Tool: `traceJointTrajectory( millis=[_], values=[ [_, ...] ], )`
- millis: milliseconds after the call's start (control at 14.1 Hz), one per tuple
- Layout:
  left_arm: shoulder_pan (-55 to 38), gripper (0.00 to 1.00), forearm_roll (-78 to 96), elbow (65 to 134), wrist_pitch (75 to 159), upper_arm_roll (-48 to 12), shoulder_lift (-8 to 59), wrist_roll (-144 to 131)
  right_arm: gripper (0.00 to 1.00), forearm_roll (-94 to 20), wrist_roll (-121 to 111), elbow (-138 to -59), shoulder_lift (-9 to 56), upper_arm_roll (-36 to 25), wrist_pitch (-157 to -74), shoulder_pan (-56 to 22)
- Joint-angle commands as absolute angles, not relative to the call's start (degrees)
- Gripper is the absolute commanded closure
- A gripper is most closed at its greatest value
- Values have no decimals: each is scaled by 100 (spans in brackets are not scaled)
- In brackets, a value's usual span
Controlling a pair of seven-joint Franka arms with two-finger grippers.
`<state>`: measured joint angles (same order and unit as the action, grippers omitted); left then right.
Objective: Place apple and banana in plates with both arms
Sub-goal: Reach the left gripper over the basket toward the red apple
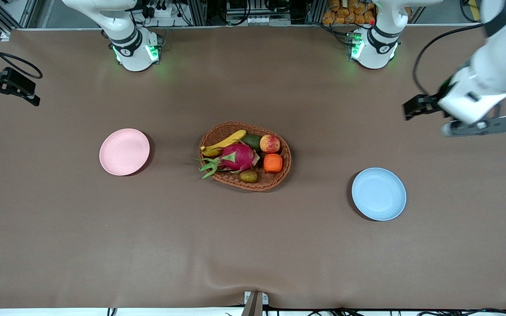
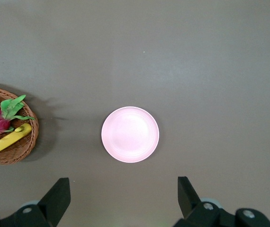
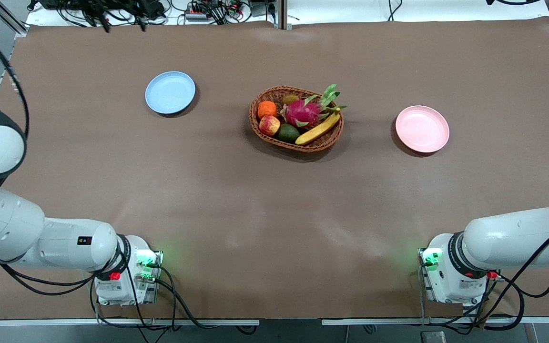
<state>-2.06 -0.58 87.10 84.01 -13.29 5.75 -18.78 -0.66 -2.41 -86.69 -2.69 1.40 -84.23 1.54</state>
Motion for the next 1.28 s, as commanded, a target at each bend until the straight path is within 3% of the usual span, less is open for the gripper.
traceJointTrajectory(
  millis=[0,214,498,925,1210],
  values=[
    [-298,0,18,8675,8446,-1809,948,-2660,0,35,-290,-8543,-211,185,-8332,237],
    [-474,0,18,8754,8946,-2196,1361,-3249,0,35,-281,-8534,-202,185,-8323,229],
    [-1150,0,18,8938,9359,-2215,1810,-4401,0,35,-290,-8525,-202,185,-8323,229],
    [-1511,0,122,9571,10493,-2224,2170,-5456,0,18,-299,-8551,-202,185,-8314,272],
    [-1626,0,193,9615,10810,-2224,2425,-5914,0,-18,-299,-8543,-202,185,-8262,325]
  ],
)
